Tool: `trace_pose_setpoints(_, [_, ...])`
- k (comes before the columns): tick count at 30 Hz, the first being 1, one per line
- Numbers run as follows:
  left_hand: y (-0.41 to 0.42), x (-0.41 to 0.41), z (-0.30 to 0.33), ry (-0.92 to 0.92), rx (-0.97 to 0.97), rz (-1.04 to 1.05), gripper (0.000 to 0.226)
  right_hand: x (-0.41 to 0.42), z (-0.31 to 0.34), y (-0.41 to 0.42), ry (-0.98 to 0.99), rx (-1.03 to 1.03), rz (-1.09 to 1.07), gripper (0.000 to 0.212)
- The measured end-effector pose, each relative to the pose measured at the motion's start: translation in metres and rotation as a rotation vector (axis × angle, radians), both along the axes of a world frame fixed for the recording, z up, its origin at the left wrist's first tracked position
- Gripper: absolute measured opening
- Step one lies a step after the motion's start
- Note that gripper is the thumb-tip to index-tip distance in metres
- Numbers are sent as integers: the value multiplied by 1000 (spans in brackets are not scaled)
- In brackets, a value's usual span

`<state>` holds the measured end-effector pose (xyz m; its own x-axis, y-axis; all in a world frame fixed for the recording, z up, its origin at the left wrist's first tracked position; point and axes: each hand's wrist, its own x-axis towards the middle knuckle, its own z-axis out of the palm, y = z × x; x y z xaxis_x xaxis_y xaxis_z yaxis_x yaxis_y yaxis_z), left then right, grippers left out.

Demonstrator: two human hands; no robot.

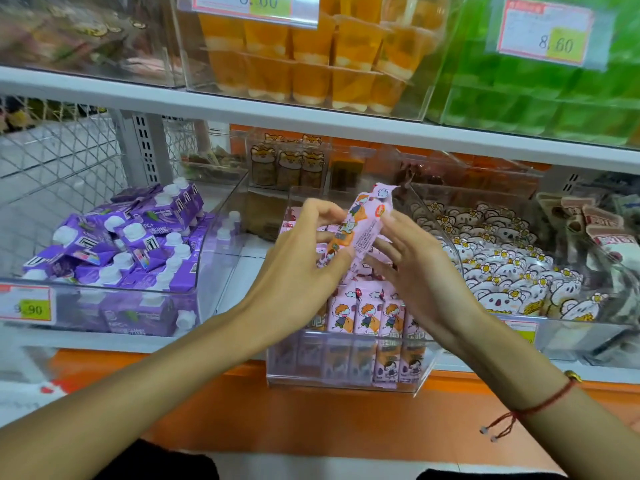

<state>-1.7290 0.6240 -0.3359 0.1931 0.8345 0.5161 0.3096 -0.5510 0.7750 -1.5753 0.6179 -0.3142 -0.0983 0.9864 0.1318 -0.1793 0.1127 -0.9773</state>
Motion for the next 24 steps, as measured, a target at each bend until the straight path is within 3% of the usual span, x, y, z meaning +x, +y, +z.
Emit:
trace_pose_setpoints(3, [-1, 0, -2, 65, 26, -12, 27, -2, -1, -3, -50, 62, -13, 25])
trace_pose_setpoints(7, [1, 3, -3, 150, 159, 102, 34, -5, -5, -4, -78, 139, -194, 29])
trace_pose_setpoints(12, [2, 3, 0, 49, 195, 95, 27, -6, -5, -8, -195, 317, -228, 29])
trace_pose_setpoints(18, [3, 0, 6, -59, 17, -15, 33, 3, -3, -6, -283, 328, -163, 23])
trace_pose_setpoints(24, [-4, 8, 9, -142, -339, -142, 30, 8, -6, 2, -208, 96, -194, 24])
